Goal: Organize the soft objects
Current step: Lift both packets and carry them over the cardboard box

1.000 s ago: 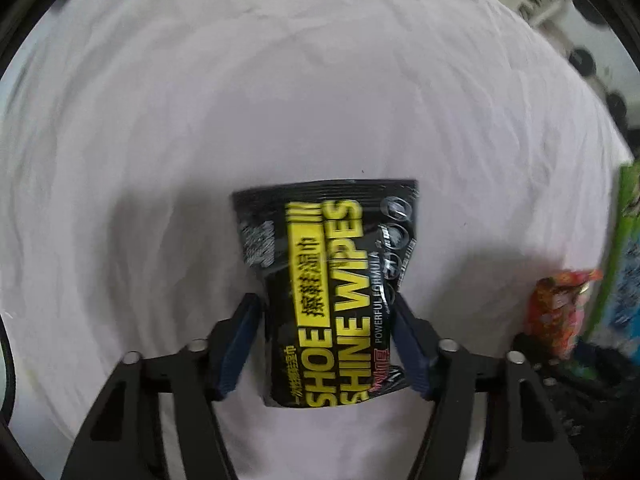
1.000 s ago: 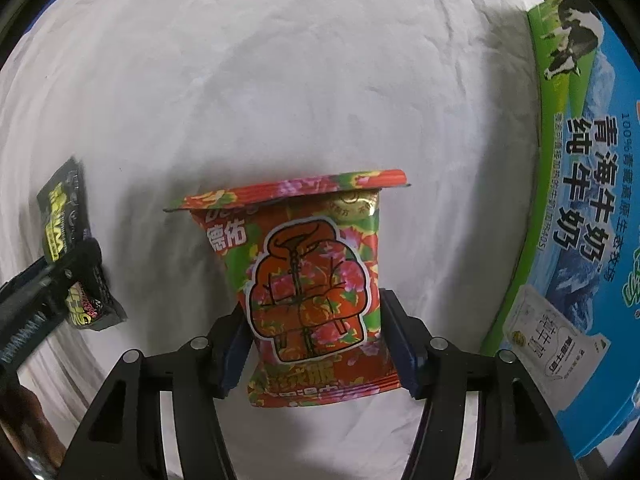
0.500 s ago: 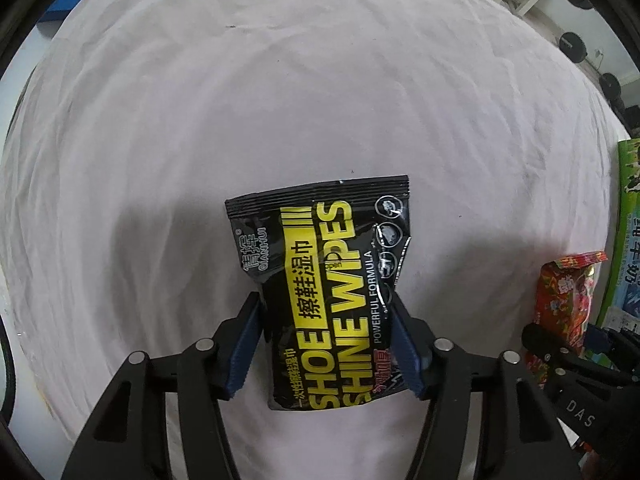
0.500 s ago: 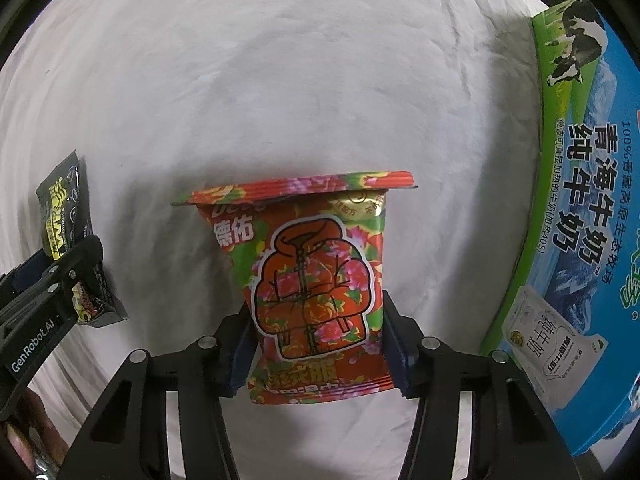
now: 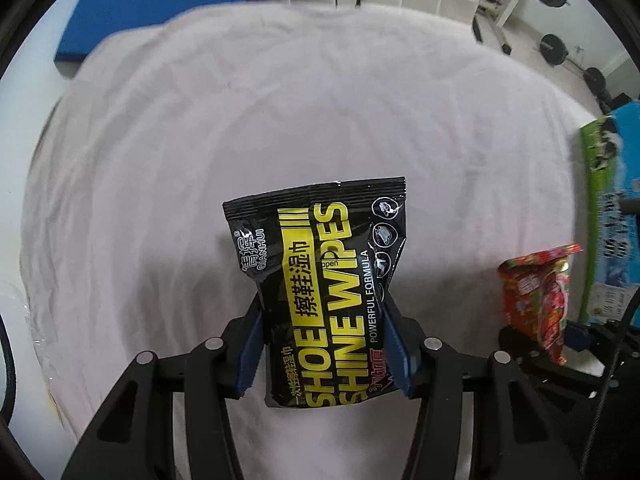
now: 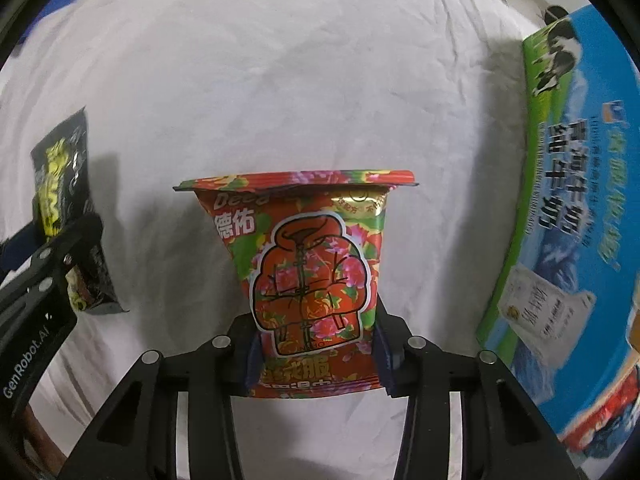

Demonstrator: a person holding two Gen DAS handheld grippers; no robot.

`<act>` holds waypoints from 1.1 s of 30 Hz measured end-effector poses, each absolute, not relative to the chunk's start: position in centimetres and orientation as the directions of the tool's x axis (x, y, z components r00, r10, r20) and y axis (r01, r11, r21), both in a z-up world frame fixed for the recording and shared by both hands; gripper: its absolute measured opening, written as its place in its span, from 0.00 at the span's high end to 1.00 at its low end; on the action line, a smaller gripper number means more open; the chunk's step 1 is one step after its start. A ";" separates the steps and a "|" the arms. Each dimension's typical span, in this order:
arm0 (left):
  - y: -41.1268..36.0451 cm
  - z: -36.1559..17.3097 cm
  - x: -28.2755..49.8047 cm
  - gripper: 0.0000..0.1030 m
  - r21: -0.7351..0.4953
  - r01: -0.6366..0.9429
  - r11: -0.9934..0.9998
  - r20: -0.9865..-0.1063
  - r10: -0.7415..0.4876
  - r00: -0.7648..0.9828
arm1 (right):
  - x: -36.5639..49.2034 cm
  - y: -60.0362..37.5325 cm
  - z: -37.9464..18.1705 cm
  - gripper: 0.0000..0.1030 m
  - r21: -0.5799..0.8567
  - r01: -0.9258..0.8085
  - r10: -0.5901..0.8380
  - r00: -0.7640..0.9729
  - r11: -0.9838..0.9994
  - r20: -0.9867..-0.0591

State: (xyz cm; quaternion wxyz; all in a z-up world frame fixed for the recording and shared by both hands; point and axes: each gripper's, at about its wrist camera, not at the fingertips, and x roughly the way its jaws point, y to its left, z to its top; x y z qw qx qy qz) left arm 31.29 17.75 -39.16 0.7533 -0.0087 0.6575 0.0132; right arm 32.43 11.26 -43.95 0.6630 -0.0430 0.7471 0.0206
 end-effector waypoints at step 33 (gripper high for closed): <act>1.0 -19.2 24.0 0.52 -0.303 0.199 0.932 -0.891 -0.351 0.288 | 19.5 -10.1 -22.4 0.55 0.211 0.051 0.194 0.230 0.976 -0.954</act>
